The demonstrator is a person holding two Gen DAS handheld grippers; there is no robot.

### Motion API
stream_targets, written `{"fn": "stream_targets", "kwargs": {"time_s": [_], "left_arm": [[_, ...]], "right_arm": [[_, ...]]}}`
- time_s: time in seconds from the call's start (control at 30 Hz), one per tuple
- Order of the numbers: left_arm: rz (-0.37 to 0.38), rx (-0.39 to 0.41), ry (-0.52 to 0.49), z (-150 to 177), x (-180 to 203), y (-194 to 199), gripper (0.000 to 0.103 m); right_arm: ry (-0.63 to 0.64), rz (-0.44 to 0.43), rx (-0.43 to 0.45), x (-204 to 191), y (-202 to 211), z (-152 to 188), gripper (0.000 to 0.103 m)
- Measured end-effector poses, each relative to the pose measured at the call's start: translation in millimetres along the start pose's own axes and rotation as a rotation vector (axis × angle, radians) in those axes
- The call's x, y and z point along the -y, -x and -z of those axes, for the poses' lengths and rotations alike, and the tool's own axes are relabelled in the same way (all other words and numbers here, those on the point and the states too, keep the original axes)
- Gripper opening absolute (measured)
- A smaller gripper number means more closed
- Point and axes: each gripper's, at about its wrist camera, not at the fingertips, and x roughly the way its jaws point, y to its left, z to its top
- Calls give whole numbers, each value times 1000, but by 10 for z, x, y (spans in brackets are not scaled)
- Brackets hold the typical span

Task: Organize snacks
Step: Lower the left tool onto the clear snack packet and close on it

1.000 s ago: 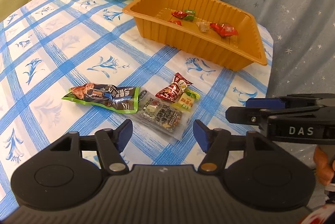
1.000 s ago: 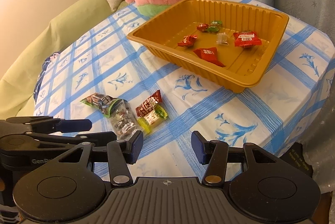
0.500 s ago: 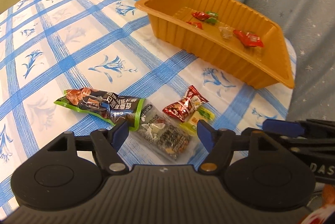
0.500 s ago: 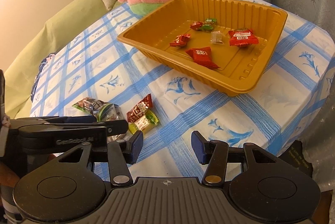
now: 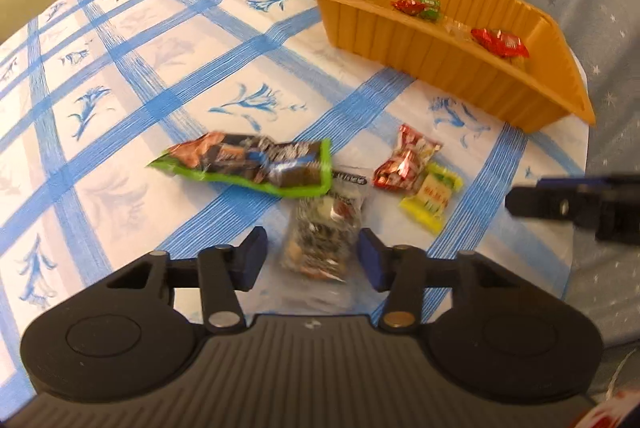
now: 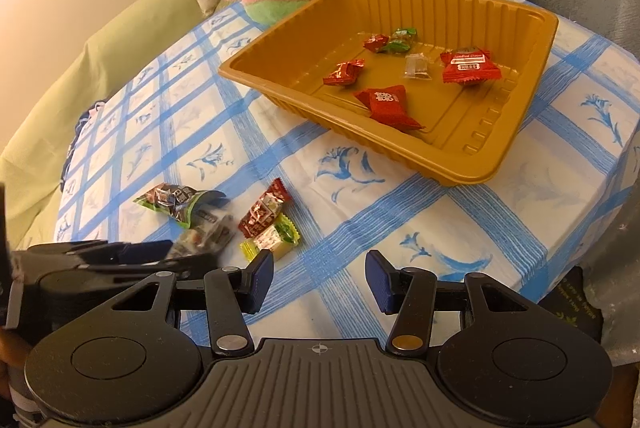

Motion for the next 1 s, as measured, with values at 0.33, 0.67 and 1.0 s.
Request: {"fn": "stream_targets", "kwargs": {"time_s": [0.33,0.67,1.0], "left_arm": [[33,42,-171,-48,107,38,43],[42,33,-178,-65,86,3,34],[61,23,-146,109,4,145,34]], "right_arm": [[6,-5,-12,-24,-69,-29,51],[-1,0,-11,-36,-50,2,51],[56,-41,-1,-191,-105,30,51]]}}
